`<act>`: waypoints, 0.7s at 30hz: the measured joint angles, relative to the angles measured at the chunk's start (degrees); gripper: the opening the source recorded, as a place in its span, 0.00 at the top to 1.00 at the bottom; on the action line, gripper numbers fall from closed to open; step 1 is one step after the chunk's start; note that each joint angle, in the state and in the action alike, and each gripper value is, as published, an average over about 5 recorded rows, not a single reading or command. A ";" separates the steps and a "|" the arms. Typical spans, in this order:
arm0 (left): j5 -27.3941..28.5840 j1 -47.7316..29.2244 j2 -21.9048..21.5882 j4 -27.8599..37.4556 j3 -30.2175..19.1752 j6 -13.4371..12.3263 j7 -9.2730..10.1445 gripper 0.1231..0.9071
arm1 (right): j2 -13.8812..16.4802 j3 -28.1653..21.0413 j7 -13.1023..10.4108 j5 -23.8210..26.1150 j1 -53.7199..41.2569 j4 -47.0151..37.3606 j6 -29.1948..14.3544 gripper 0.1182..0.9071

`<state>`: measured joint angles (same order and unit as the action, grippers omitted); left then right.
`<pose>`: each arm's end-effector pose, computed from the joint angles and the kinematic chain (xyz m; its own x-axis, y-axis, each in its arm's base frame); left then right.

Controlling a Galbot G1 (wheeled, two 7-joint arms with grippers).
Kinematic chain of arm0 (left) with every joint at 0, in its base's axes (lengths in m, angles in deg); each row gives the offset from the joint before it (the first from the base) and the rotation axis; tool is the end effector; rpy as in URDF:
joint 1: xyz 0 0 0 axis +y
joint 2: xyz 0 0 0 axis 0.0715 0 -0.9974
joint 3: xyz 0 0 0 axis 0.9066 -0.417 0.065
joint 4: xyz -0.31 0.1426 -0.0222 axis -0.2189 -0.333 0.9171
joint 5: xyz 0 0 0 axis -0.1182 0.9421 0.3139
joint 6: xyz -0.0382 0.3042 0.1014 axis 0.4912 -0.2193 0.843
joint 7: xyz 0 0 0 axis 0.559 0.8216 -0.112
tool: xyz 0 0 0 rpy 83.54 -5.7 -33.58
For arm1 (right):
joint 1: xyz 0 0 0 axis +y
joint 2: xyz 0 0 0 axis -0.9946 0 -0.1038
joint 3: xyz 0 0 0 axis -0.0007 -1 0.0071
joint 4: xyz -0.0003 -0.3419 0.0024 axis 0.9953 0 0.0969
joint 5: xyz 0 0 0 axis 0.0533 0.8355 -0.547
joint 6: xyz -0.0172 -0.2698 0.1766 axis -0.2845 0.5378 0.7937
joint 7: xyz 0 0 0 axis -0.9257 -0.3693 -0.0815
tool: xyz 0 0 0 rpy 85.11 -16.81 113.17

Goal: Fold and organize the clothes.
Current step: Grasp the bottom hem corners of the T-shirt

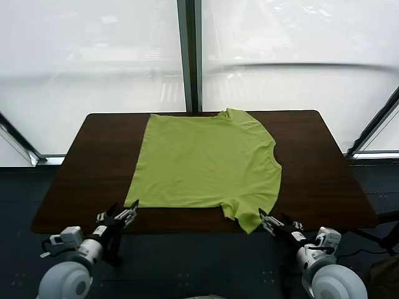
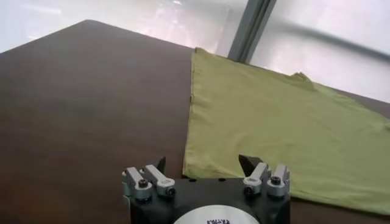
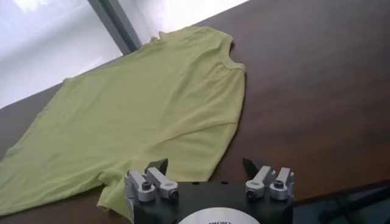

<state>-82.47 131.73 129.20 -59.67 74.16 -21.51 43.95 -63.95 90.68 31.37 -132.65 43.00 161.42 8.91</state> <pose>0.1293 0.1019 -0.2835 -0.8671 0.1252 0.4822 0.0187 0.9754 -0.2196 0.1261 -0.0639 -0.2526 -0.7997 -0.1350 0.5851 0.1018 0.9298 0.3537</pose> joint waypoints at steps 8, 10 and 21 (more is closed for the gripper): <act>0.27 -0.25 0.29 0.34 -0.21 0.00 0.13 0.10 | -0.07 -0.37 -0.19 -0.09 -0.50 -0.53 0.07 0.78; 0.52 -0.22 0.40 0.42 -0.32 0.02 0.19 0.24 | -0.08 -0.54 -0.20 -0.09 -0.47 -0.53 0.16 0.85; 1.04 0.68 0.62 0.66 -0.45 0.09 0.23 0.92 | 0.28 -0.71 -0.07 -0.15 0.47 -0.55 0.45 0.97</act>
<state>-81.43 132.41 129.82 -59.01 73.71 -21.43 44.19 -63.67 89.97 31.30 -132.80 43.47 160.87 9.36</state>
